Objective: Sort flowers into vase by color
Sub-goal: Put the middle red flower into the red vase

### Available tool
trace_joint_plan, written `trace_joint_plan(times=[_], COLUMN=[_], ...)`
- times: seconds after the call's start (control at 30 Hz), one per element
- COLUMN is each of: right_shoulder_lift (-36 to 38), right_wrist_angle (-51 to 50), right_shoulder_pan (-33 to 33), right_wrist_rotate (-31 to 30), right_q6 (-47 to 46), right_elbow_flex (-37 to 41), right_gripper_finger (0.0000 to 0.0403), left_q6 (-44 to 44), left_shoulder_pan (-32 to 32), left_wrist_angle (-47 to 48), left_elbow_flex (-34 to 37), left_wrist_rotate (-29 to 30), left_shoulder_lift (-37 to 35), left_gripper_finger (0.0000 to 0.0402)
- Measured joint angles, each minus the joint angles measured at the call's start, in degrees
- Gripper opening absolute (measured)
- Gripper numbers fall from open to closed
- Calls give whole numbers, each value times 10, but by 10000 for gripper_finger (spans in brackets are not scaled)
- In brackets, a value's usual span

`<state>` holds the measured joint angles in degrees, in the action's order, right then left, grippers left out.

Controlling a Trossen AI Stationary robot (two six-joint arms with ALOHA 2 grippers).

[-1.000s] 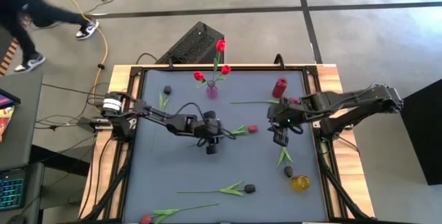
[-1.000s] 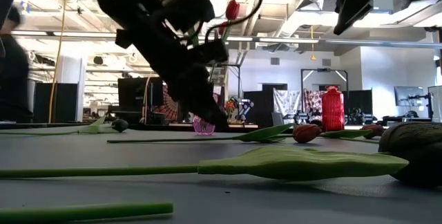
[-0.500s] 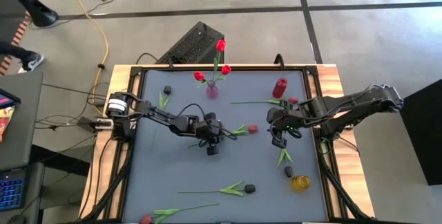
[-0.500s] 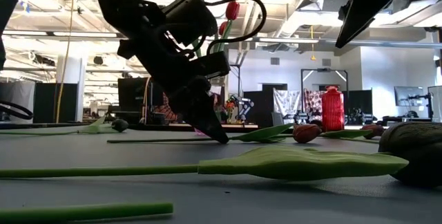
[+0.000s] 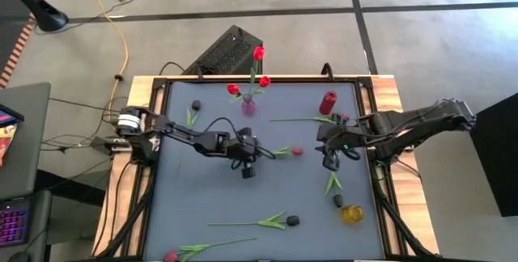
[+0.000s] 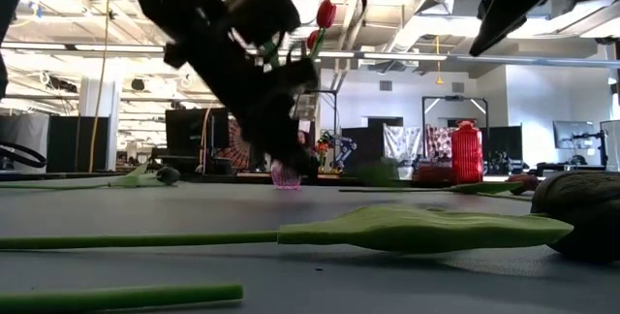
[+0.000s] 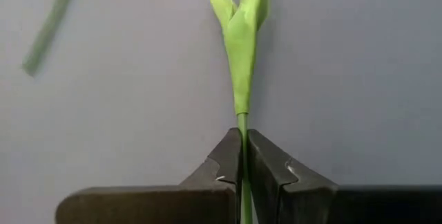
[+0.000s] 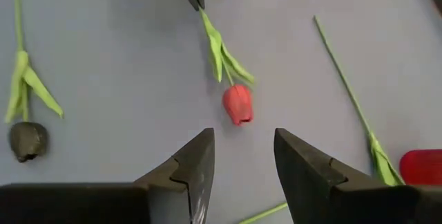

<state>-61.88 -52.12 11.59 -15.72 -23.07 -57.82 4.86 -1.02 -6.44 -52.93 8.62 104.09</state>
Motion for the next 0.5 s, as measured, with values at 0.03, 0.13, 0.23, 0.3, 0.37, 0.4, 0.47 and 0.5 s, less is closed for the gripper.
trace_joint_plan(times=[0.03,0.13,0.23,0.3,0.37,0.4,0.47,0.5], right_shoulder_lift=[9,34,53,64,73,76,79,80], right_wrist_angle=[2,13,26,29,35,34,35,35], right_shoulder_pan=[3,18,43,64,84,93,110,117], right_wrist_rotate=[-2,-5,-5,-7,-14,-19,-41,-52], right_q6=[0,0,5,11,11,11,11,11], right_elbow_flex=[0,0,0,0,0,0,0,0], right_gripper_finger=[175,175,175,175,175,175,175,175], left_q6=[-4,-17,-21,-21,-22,-23,-23,-24], left_shoulder_pan=[-1,-5,-9,-9,-9,-9,-8,-7], left_wrist_angle=[-2,-27,-67,-107,-157,-185,-239,-271], left_elbow_flex=[0,17,48,75,103,117,145,156], left_wrist_rotate=[0,-1,-3,-9,-17,-24,-35,-42], left_shoulder_lift=[-13,-55,-105,-142,-179,-195,-226,-239], left_gripper_finger=[1,0,0,0,0,0,0,0])
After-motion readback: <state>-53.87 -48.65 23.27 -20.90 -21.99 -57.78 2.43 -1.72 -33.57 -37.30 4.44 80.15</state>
